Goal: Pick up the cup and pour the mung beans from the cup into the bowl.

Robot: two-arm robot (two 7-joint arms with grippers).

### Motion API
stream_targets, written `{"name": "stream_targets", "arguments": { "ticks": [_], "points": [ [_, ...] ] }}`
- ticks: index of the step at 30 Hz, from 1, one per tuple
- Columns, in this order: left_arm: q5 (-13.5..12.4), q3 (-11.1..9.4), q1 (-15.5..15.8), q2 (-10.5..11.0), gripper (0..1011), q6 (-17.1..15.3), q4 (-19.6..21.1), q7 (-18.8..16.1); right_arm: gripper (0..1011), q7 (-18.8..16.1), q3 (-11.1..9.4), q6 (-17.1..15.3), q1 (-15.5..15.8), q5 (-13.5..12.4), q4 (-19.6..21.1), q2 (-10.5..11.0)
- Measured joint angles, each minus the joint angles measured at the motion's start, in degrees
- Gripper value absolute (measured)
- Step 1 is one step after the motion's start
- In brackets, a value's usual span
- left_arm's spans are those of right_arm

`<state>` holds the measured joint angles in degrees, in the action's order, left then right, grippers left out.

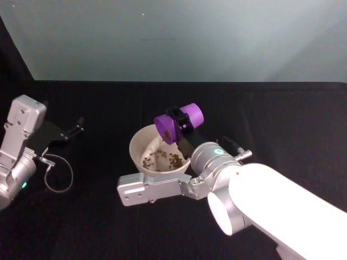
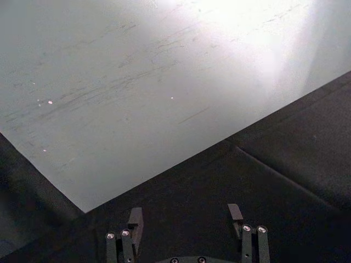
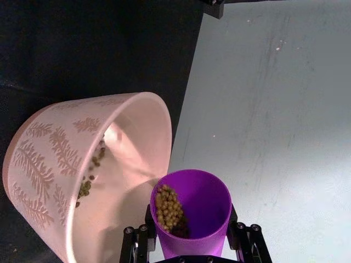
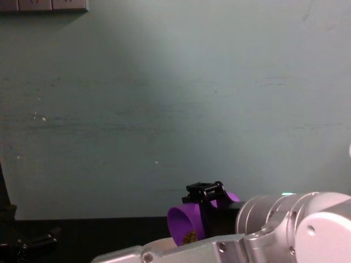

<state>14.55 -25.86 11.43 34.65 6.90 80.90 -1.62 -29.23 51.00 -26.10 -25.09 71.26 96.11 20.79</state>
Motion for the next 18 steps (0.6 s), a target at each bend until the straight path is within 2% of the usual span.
{"name": "stream_targets", "arguments": {
  "ticks": [18],
  "points": [
    [0.00, 0.00, 0.00, 0.00, 1000, 0.00, 0.00, 0.00, 722, -1.84, -0.73, 1.29, 0.74, 4.06, -0.01, -0.78]
  ]
}}
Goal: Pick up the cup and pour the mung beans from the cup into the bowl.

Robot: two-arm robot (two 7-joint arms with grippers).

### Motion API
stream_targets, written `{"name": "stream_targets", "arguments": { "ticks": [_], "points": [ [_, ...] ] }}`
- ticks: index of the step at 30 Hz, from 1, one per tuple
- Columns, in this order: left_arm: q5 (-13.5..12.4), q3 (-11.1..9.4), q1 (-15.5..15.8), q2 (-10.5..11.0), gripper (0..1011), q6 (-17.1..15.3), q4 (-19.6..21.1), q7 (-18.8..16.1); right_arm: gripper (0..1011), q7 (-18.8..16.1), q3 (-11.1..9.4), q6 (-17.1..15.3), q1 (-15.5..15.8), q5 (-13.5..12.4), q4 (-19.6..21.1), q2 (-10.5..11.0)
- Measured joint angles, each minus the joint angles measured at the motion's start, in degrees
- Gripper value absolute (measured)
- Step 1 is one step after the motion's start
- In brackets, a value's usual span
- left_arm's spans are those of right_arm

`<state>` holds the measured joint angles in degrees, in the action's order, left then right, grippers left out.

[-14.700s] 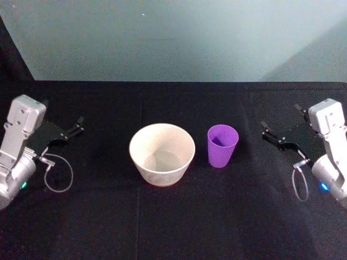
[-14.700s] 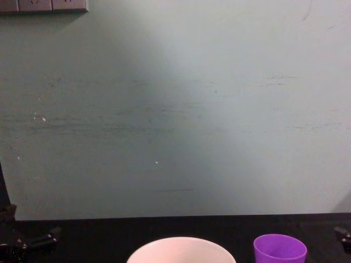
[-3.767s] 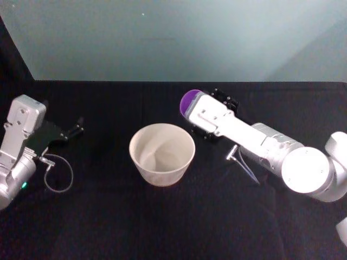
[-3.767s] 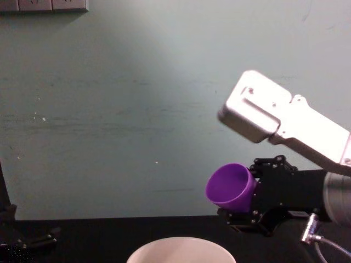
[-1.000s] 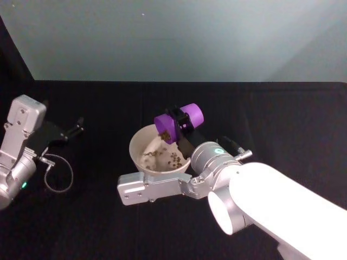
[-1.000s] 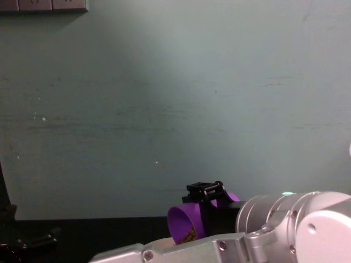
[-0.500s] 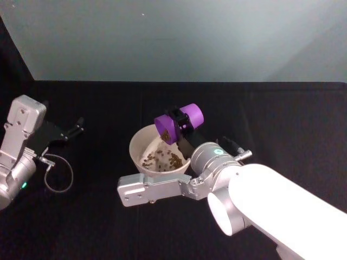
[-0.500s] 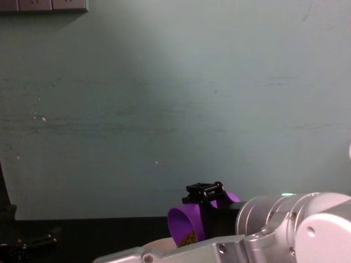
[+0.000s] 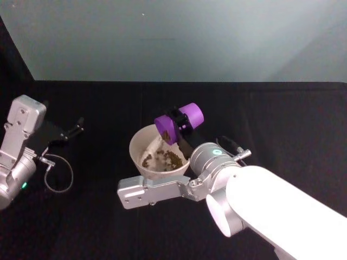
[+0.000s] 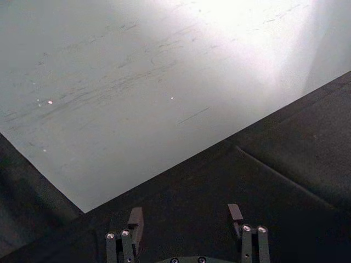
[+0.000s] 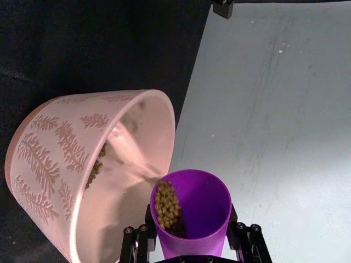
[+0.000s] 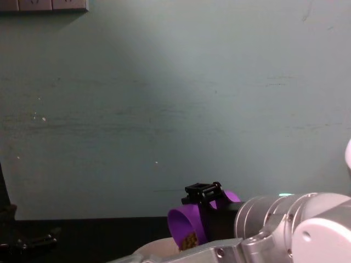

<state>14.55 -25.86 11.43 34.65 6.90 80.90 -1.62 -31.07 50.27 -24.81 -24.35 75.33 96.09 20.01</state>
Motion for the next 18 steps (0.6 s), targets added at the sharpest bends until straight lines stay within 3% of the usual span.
{"name": "stream_targets", "arguments": {
  "ticks": [18],
  "points": [
    [0.00, 0.00, 0.00, 0.00, 1000, 0.00, 0.00, 0.00, 722, -0.89, -1.00, 1.32, 0.92, 3.30, -0.11, -0.99]
  ]
}}
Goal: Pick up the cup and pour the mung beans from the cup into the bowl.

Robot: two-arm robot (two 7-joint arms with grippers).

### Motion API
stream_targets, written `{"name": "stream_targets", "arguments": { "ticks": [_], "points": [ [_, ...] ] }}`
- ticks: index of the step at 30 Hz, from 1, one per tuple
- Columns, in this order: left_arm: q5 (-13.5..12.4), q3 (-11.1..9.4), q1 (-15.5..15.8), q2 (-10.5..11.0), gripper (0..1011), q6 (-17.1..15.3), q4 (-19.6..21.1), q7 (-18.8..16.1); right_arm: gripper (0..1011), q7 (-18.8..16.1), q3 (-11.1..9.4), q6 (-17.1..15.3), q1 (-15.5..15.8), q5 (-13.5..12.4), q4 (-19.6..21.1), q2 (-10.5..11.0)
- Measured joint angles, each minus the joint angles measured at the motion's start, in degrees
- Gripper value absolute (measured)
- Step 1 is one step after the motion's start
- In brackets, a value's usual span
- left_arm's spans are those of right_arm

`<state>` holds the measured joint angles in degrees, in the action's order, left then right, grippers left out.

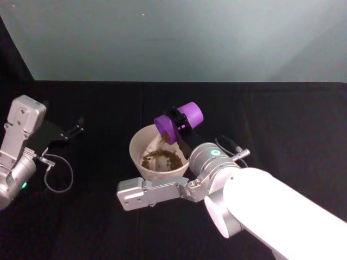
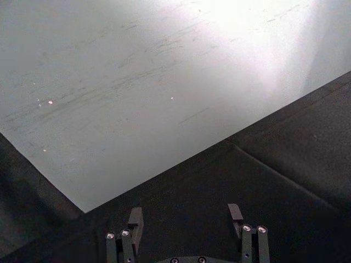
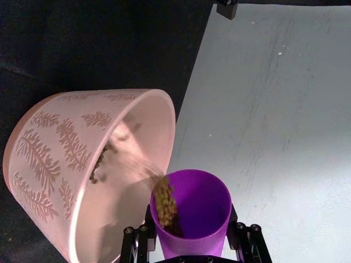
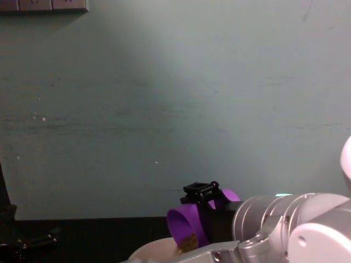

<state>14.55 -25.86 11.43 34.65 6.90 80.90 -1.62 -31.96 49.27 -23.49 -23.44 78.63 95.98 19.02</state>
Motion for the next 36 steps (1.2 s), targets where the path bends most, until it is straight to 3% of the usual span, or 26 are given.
{"name": "stream_targets", "arguments": {
  "ticks": [23, 36],
  "points": [
    [0.00, 0.00, 0.00, 0.00, 1000, 0.01, 0.00, 0.00, 722, -1.45, -0.48, 1.78, 1.03, 5.53, 0.24, -0.75],
    [0.00, 0.00, 0.00, 0.00, 1000, 0.00, 0.00, 0.00, 722, -2.69, 1.02, 2.54, 0.86, 10.50, 0.67, -0.20]
  ]
}}
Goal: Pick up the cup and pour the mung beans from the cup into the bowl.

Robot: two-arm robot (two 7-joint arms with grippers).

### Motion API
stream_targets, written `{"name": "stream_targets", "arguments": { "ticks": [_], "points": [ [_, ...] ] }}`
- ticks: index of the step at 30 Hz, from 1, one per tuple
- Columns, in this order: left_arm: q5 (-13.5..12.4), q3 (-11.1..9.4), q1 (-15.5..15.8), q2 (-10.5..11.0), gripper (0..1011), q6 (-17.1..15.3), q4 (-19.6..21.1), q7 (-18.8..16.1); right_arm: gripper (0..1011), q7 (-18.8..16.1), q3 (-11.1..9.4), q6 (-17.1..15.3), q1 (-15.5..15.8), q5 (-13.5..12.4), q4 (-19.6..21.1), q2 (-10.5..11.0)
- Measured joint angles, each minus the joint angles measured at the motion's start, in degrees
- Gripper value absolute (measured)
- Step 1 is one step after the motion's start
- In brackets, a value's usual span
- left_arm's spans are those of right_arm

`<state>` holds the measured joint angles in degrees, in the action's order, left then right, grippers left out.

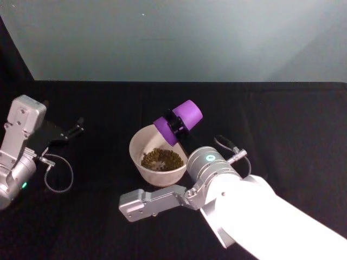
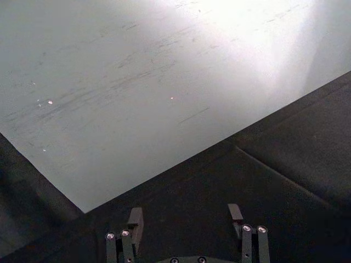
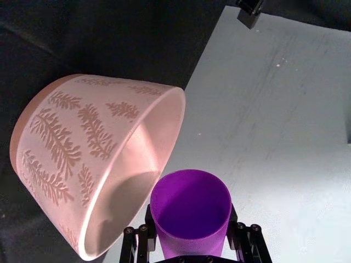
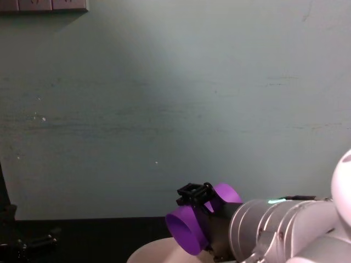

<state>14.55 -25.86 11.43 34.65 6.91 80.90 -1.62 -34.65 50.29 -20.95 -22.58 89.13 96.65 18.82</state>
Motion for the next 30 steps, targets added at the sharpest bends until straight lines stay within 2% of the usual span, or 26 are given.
{"name": "stream_targets", "arguments": {
  "ticks": [7, 11, 18, 20, 23, 24, 26, 27, 28, 29, 30],
  "points": [
    [0.00, 0.00, 0.00, 0.00, 1000, 0.00, 0.00, 0.00, 722, 0.03, 1.07, 0.71, -0.28, 2.40, 0.19, 0.63],
    [0.00, 0.00, 0.00, 0.00, 1000, 0.00, 0.00, 0.00, 722, -0.05, 2.34, 1.27, -0.73, 5.07, 0.09, 1.15],
    [0.00, 0.00, 0.00, 0.00, 1000, 0.00, 0.00, 0.00, 722, 0.07, 2.31, 1.51, -0.58, 5.44, 0.04, 1.24],
    [0.00, 0.00, 0.00, 0.00, 1000, 0.00, 0.00, 0.00, 722, 0.51, 1.42, 1.49, -0.11, 4.13, 0.22, 1.09],
    [0.00, 0.00, 0.00, 0.00, 1000, 0.00, 0.00, 0.00, 722, 2.16, -0.71, 1.45, 0.94, 0.48, 0.77, 0.85],
    [0.00, 0.00, 0.00, 0.00, 1000, 0.00, 0.00, 0.00, 722, 3.51, -2.21, 1.44, 1.72, -2.39, 1.23, 0.77],
    [0.00, 0.00, 0.00, 0.00, 1000, 0.00, 0.00, 0.00, 722, 5.09, -4.01, 1.51, 2.53, -5.88, 1.77, 0.77],
    [0.00, 0.00, 0.00, 0.00, 1000, 0.00, 0.00, 0.00, 722, 6.84, -6.08, 1.83, 3.55, -9.95, 2.32, 0.66],
    [0.00, 0.00, 0.00, 0.00, 1000, 0.00, 0.00, 0.00, 722, 6.84, -6.08, 1.83, 3.55, -9.95, 2.32, 0.66],
    [0.00, 0.00, 0.00, 0.00, 1000, 0.00, 0.00, 0.00, 722, 8.60, -8.41, 2.34, 4.67, -14.42, 2.84, 0.39],
    [0.00, 0.00, 0.00, 0.00, 1000, 0.00, 0.00, 0.00, 722, 9.26, -9.53, 2.58, 5.19, -16.29, 3.06, 0.22]
  ]
}}
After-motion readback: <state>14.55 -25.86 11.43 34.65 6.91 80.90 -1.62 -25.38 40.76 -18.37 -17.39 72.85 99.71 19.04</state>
